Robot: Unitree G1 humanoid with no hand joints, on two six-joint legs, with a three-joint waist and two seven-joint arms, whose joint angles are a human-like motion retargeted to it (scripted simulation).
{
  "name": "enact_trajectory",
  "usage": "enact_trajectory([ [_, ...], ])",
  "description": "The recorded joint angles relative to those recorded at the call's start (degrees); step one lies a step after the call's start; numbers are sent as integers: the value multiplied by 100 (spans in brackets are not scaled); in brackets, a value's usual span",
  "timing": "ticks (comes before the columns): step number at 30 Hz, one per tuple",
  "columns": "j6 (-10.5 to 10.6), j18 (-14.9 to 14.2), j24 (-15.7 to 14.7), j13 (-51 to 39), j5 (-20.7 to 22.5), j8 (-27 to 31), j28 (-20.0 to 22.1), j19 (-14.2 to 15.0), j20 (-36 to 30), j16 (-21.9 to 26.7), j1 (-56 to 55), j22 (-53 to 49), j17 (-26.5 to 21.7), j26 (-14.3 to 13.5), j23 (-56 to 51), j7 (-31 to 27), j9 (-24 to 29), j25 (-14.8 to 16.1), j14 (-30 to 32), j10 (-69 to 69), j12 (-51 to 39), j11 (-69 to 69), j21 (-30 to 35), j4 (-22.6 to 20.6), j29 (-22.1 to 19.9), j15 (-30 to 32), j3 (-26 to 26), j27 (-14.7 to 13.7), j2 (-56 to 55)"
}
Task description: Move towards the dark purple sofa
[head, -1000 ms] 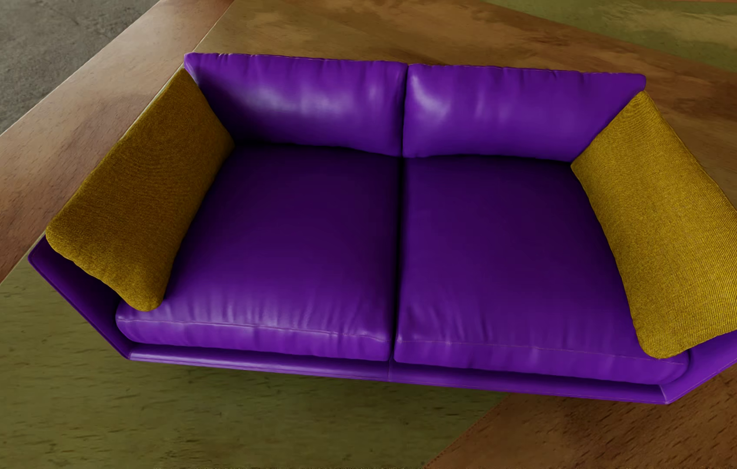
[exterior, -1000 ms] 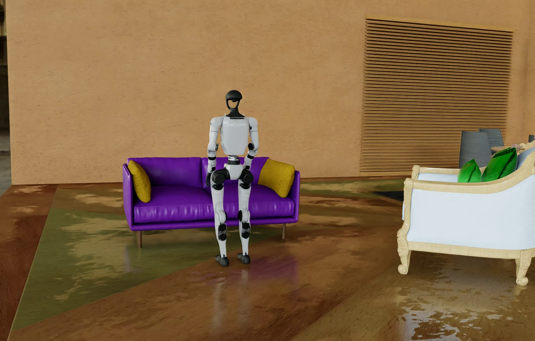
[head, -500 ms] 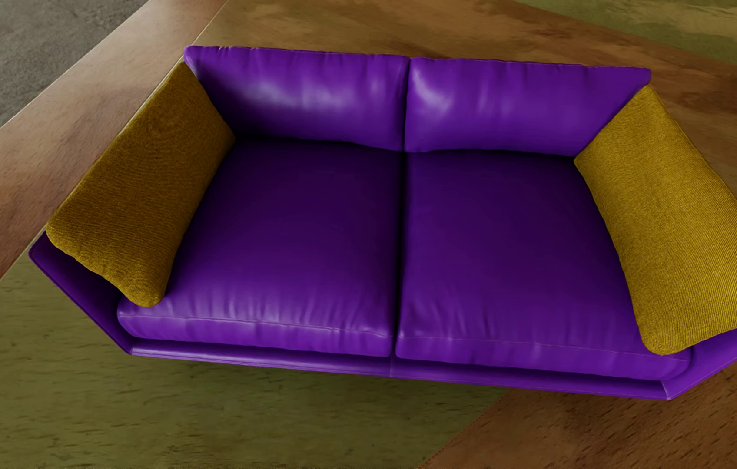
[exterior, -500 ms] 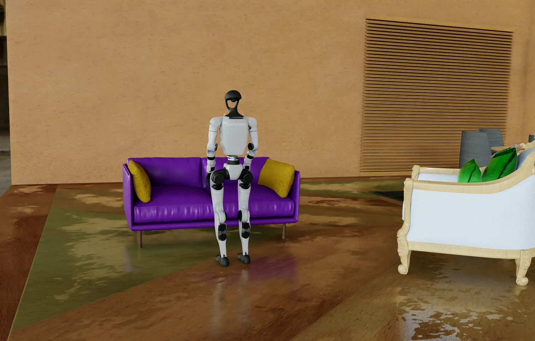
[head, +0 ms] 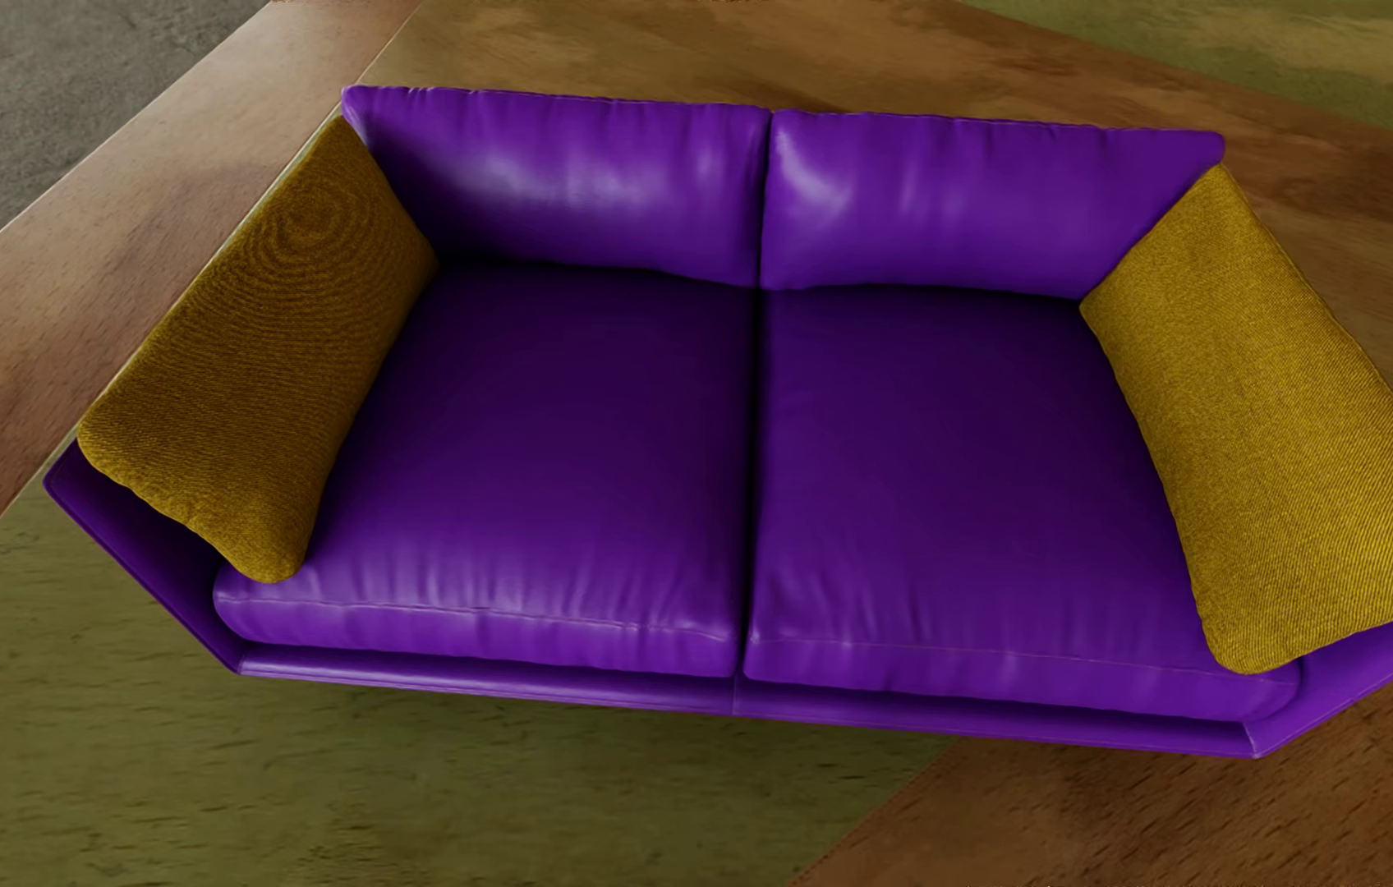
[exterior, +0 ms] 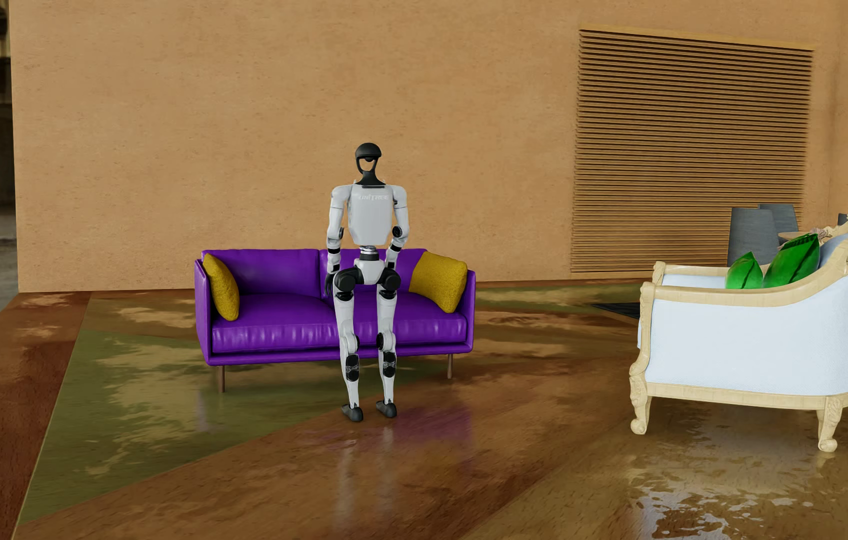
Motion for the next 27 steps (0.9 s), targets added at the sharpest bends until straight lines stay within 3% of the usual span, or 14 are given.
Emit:
enact_trajectory([
  [11, -11, -21, -119, -92, 47, 80, 34, -47, 185, -117, 52, -100, 33, 127, 35, 84, -1, 3, -49, 13, 50, 68, -228, 40, 33, -30, -23, -134, 5],
  [18, -19, -22, -25, -47, 43, 53, 45, -89, 171, -215, 65, -88, 52, 114, -6, 64, 37, -63, -59, 52, 68, 100, -370, 37, 59, -61, -15, -160, 32],
  [24, -23, -37, -23, -175, 43, 43, -2, -112, 166, -247, 52, -100, -50, 175, 68, 46, 101, -363, -48, 49, 22, 88, -297, 35, 634, -70, -22, -611, 27],
  [27, -21, -47, -12, -183, 54, 37, 7, -108, 133, -248, 27, -89, -24, 188, 56, 38, 110, -487, -27, 32, -4, 11, -428, 45, 567, -41, -24, -554, 33],
])
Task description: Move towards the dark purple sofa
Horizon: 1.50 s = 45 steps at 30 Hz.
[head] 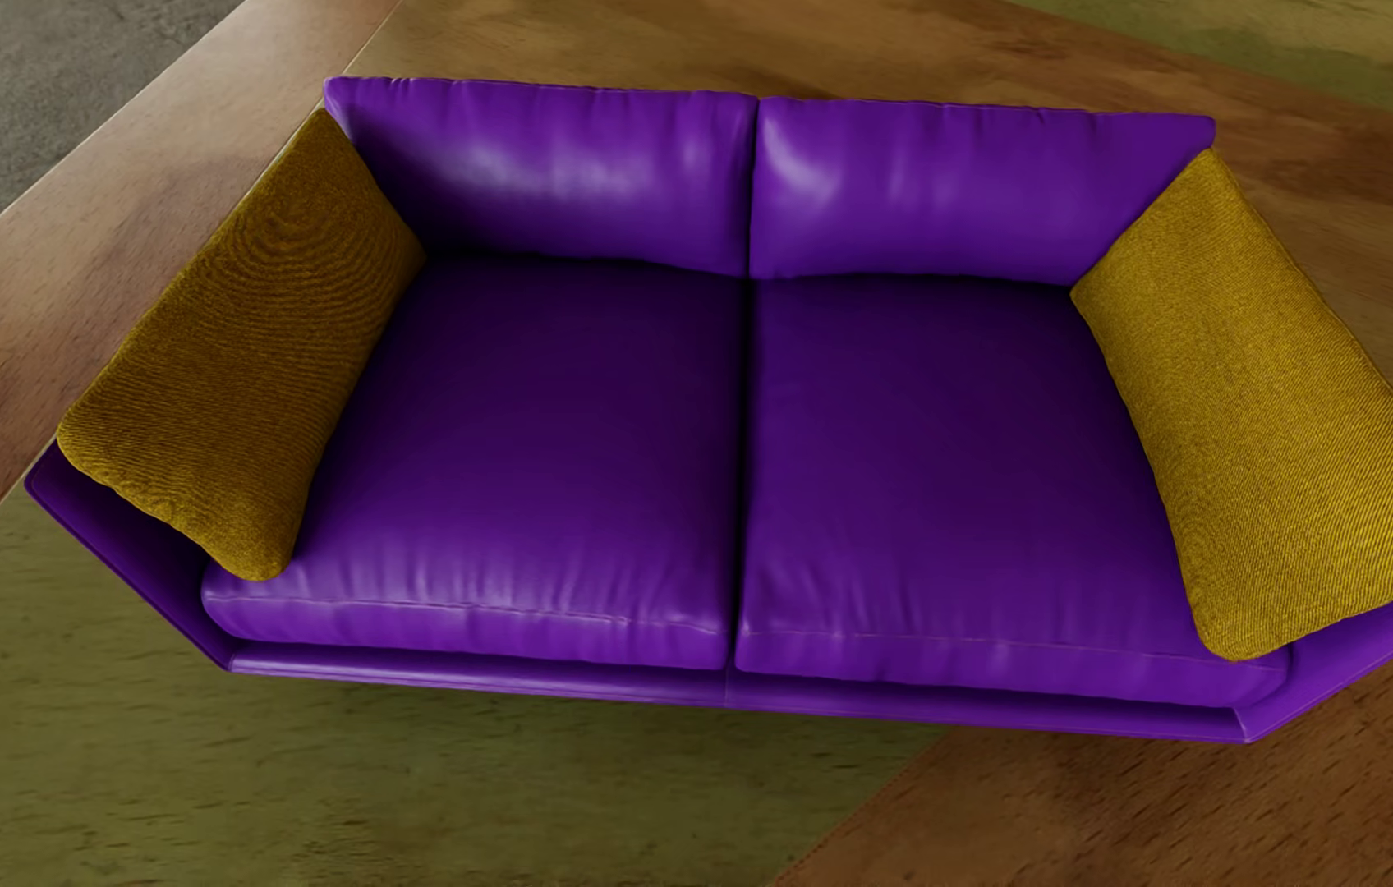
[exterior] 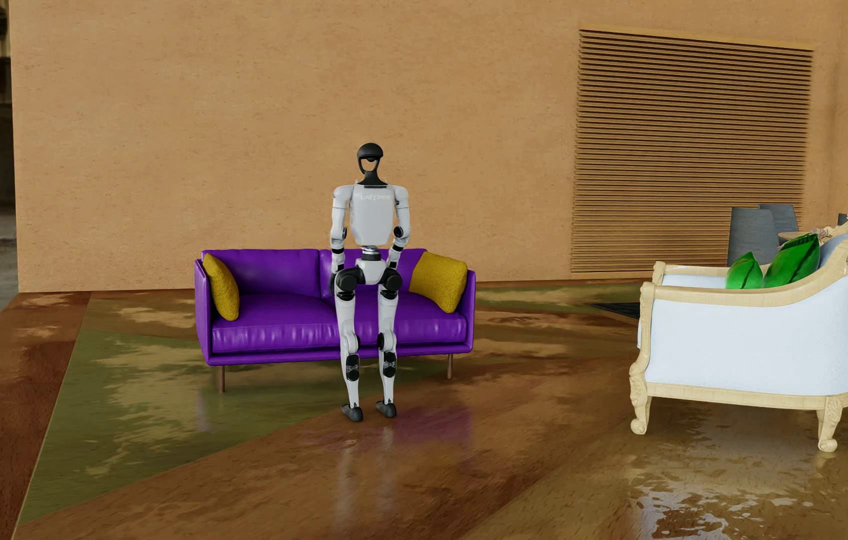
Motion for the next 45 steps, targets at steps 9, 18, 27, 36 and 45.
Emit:
enact_trajectory([
  [9, 3, -35, -30, 144, 42, 24, -2, -13, -38, 80, -35, 11, 108, -81, -7, 31, -12, 69, -10, 23, 22, -39, -159, 40, -312, 16, -9, 190, -13],
  [18, 8, -45, -32, 157, 78, 68, -22, -13, -167, 111, -35, 38, 67, -125, 5, 87, -26, 53, -20, 24, -22, -87, -65, 75, -310, 59, -24, 189, -2],
  [27, 7, -36, -101, 212, 107, 159, -35, -15, -252, 179, -40, 17, 72, -128, -41, 196, -7, 99, -29, 25, -36, -10, -86, 101, -376, 76, -40, 204, -72],
  [36, 1, -23, -137, 211, 143, 240, -16, -5, -216, 230, -31, 72, 103, -119, -106, 289, -2, 166, -39, 5, -102, -18, -45, 131, -397, 117, -37, 356, -88],
  [45, 4, 4, -164, 221, 163, 305, -36, 26, -160, 135, -13, 30, 143, -48, -114, 361, -2, 201, -63, 4, -48, -1, -256, 145, -476, 130, -73, 316, -96],
])
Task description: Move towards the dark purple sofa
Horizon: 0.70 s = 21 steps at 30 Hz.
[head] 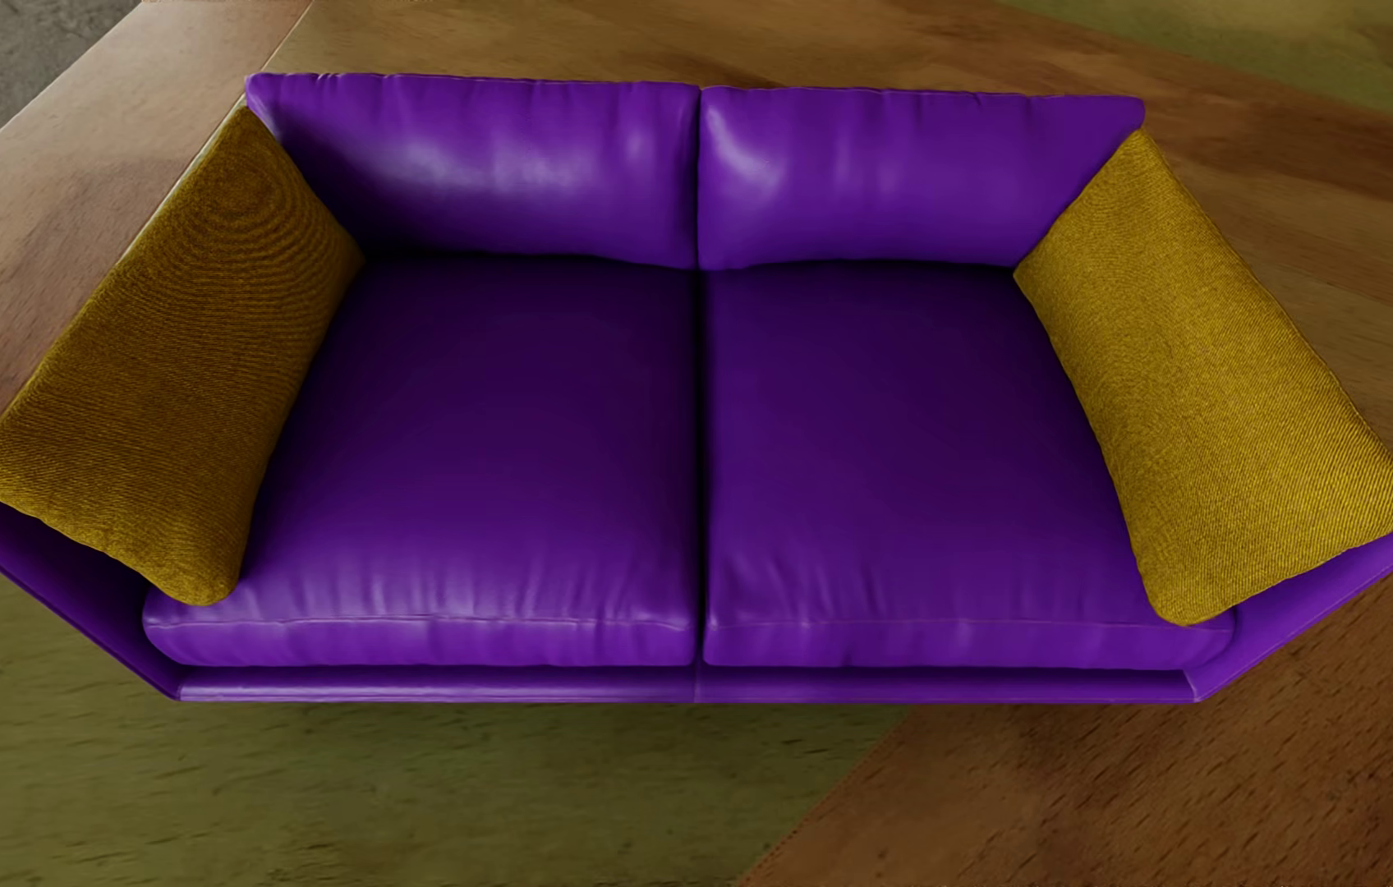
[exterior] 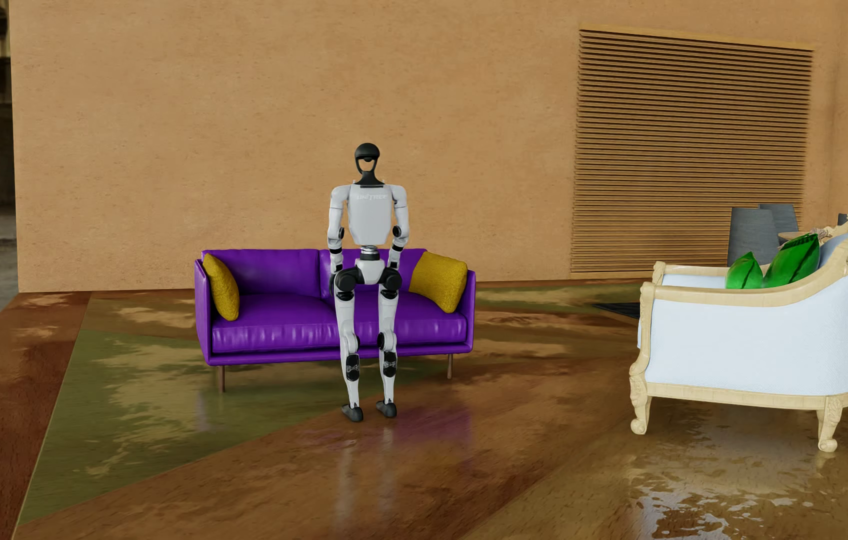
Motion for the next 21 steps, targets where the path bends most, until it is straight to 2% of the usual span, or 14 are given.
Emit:
enact_trajectory([
  [11, 0, 26, 11, -61, 14, 95, 0, 31, -79, -78, 35, 3, 42, 54, 25, 104, 32, -84, -34, 15, -77, 95, -111, 6, 33, -25, -45, -50, -27],
  [21, -22, 22, 13, -41, 43, 154, -3, 31, -94, 14, 29, -1, 20, -45, 20, 172, 44, -93, -45, 41, -89, 134, -54, 30, 30, -12, -29, -44, -59],
])
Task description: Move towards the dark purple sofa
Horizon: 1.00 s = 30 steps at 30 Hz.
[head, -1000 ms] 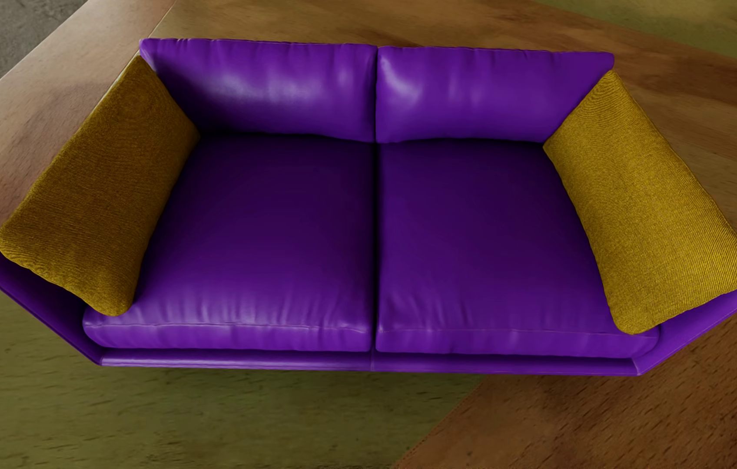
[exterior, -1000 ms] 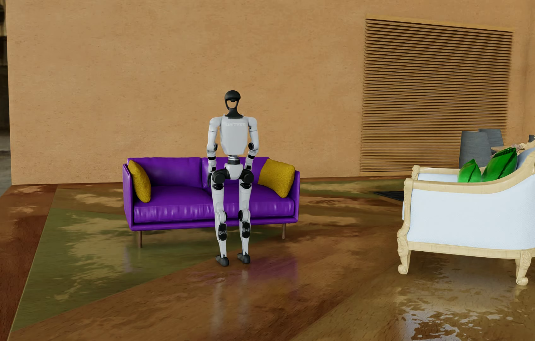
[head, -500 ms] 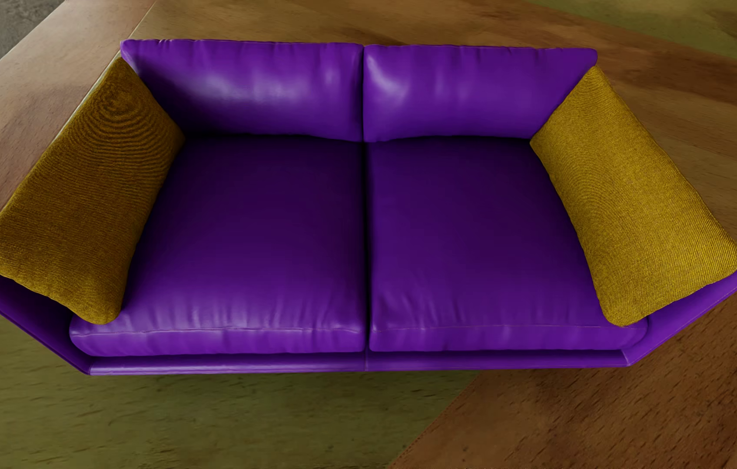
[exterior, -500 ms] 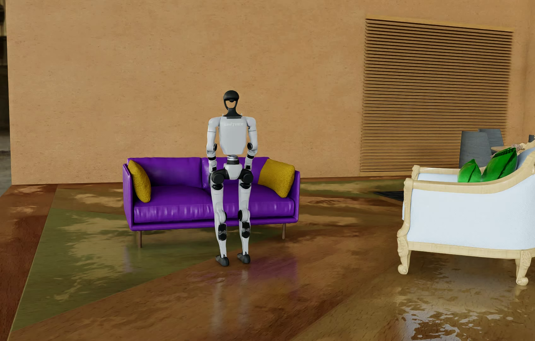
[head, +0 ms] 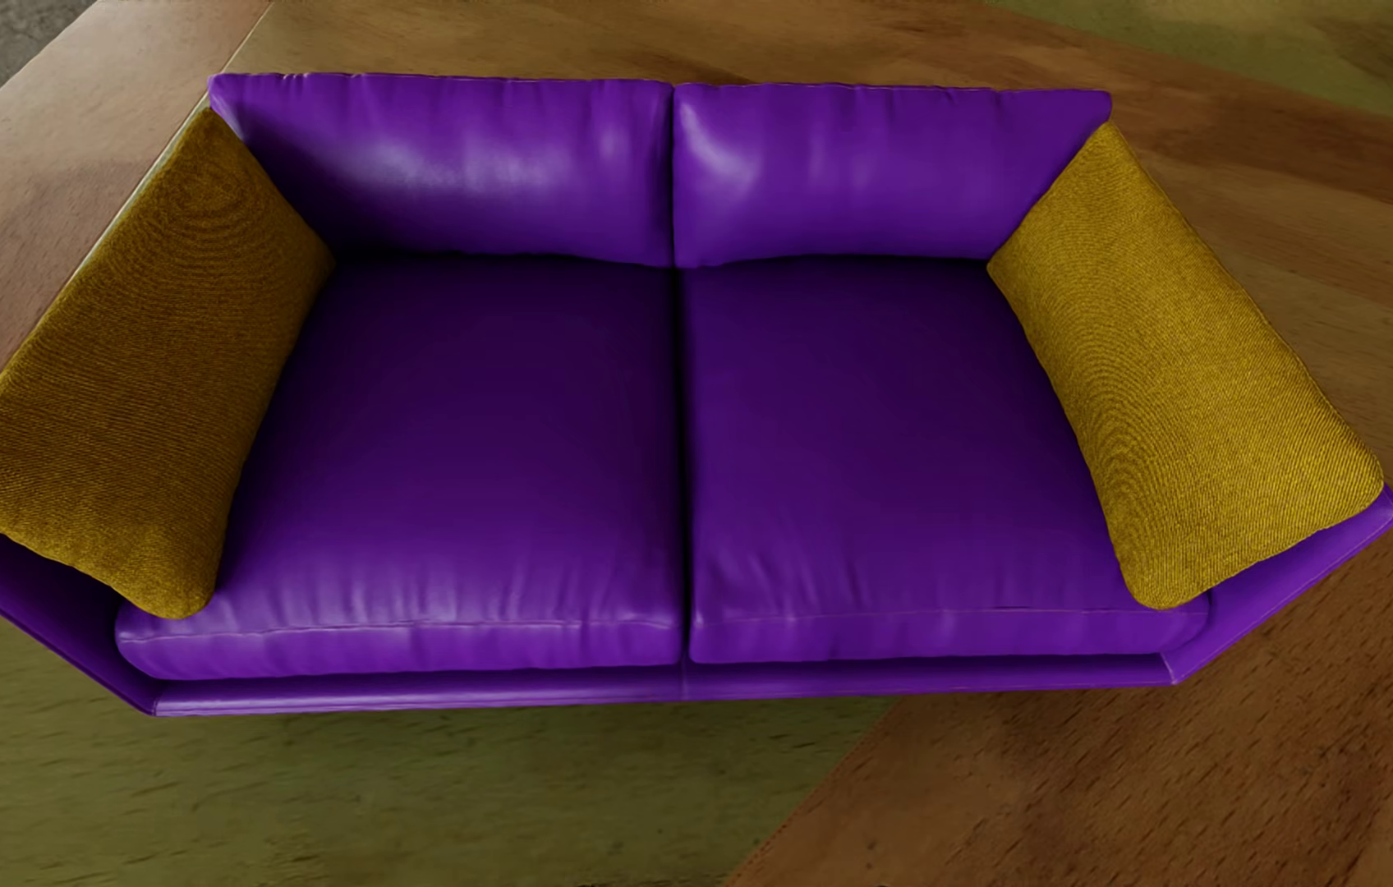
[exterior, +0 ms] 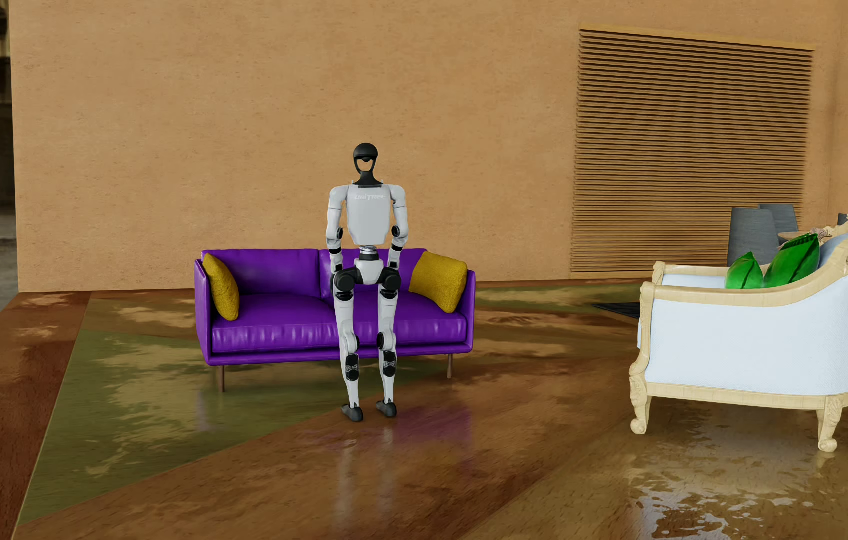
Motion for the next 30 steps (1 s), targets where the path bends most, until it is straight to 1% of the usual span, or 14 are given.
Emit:
enact_trajectory([
  [4, 2, 0, 7, -1, 3, 15, 3, 1, -24, 40, -1, 19, -10, -3, 28, 17, -8, -10, -12, 20, 43, 26, 56, 3, -5, -5, 16, -6, -8],
  [6, 3, 0, 6, -33, 4, 23, -19, 1, -55, 16, -2, 15, -8, 58, 68, 26, -7, -23, -16, 27, 42, 45, 82, 3, -11, -10, 21, -16, -16],
  [11, 7, 0, -8, -48, 5, 38, -14, -1, -113, 66, -11, 24, -14, 69, 95, 41, -4, -40, -16, 32, 53, 64, 125, 1, -19, -8, 25, -27, -34],
  [24, 12, -11, -88, -1, 40, 99, 23, -12, -165, 112, -2, -19, -1, 80, 61, 104, -10, 47, -6, 9, -6, 81, 54, 28, -35, 0, -3, 6, -56],
  [26, 7, -18, -106, 38, 48, 94, 20, -18, -136, 148, 0, -5, 5, 28, 8, 98, -18, 72, -16, 18, 0, 77, 19, 37, -33, -6, -12, 31, -47],
  [30, -7, -32, -119, 20, 59, 93, 19, -27, -123, 59, 19, -5, 3, 103, -1, 96, -38, 54, -29, 14, -10, 76, -27, 46, -44, -23, -30, 29, -30],
])
